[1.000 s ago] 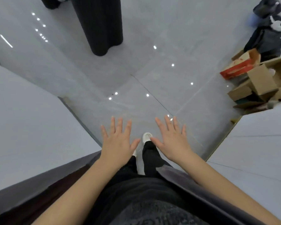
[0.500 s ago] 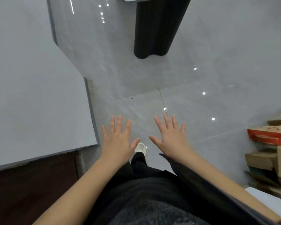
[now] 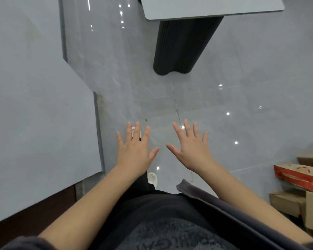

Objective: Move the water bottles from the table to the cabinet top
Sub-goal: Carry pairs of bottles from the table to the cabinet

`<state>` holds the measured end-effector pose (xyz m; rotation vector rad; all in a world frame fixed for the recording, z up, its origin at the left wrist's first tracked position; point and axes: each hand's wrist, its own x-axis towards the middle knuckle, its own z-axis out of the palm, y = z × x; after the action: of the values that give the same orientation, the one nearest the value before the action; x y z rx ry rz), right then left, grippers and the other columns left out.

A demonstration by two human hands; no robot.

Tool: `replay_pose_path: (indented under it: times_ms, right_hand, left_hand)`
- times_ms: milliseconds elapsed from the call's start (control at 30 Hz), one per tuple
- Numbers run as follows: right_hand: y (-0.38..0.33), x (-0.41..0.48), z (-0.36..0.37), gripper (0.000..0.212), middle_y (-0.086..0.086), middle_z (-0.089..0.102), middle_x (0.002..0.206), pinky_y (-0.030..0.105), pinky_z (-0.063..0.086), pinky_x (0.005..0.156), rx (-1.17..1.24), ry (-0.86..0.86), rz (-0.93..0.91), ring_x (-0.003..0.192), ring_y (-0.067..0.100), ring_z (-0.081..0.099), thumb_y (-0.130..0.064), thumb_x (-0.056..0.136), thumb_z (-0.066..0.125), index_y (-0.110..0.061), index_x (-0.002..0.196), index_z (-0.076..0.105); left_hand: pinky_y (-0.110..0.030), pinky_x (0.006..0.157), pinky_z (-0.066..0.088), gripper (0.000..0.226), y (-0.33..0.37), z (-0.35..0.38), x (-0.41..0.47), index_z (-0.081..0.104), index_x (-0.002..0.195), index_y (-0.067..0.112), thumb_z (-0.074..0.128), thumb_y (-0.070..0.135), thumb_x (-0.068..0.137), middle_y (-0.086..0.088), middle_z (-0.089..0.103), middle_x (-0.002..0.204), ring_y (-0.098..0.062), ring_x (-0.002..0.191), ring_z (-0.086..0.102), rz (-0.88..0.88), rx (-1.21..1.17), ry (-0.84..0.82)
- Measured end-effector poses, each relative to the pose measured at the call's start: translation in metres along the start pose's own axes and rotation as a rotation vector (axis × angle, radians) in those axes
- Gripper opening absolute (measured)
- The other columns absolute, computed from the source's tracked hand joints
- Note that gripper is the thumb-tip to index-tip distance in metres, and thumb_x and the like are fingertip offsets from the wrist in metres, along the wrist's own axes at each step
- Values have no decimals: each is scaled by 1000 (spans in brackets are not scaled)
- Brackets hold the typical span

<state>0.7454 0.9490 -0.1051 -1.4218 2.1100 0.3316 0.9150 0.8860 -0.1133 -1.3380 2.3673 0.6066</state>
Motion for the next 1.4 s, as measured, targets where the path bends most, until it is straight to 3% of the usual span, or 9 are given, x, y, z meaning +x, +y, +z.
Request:
replay_pose_path:
  times_ms: [400,1000,1400]
  right_hand:
    - [-46,149,-108,76,4,-11,164,59,0,118,37,2,54,149,32,-13,-65,94,28,-34,154,-6]
    - [-74,339,-224,75,2,-9,164,59,-1,117,120,75,31,150,30,-13,-62,95,33,-34,155,-2]
    - [-103,486,-327,73,7,-7,164,62,3,116,63,-9,-18,149,35,-8,-61,96,31,-31,155,0]
  left_hand:
    - [-59,117,-4,75,-58,-113,152,-3,154,24,24,61,96,-9,-12,162,-31,147,-19,58,38,-74]
    - [-59,116,-4,75,-112,-225,329,-3,154,24,23,62,95,-9,-11,162,-31,147,-17,23,74,-16]
    - [-59,117,-4,75,-145,-321,464,-3,154,24,24,63,96,-9,-12,162,-30,147,-18,-49,38,-81]
